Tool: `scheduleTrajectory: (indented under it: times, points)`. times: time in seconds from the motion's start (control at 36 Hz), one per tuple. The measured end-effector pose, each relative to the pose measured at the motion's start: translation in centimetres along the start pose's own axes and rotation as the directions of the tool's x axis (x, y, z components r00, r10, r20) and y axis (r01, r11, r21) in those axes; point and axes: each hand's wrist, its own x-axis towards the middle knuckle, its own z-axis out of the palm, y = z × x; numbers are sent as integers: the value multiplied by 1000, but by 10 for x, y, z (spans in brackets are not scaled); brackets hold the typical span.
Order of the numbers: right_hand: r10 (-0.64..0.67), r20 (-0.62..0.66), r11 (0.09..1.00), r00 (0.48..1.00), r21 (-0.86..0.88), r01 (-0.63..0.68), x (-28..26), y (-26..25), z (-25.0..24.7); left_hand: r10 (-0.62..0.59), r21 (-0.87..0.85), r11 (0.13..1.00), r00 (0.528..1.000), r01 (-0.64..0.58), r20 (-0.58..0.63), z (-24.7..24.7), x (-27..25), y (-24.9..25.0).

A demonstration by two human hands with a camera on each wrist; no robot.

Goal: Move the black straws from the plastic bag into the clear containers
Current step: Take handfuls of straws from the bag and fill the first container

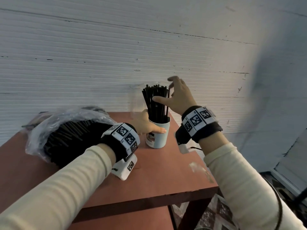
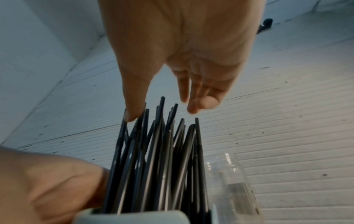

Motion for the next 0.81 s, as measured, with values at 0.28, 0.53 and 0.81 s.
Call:
scheduleTrajectory:
  times: [0.28,0.53,0.81]
  points:
    - [-243,-21,964,970,-119,239,-18,-22,9,-40,166,985,994,57,-106,-20,-42,4]
    - [-400,-26,906,916,139,399,-49,-91,56,260,220,961,823,-168,-506,-112,-115,3]
    - [-232,546,963,805,10,271,-60,-163,120,17,358,930,961,86,-275,-194,-133,-61]
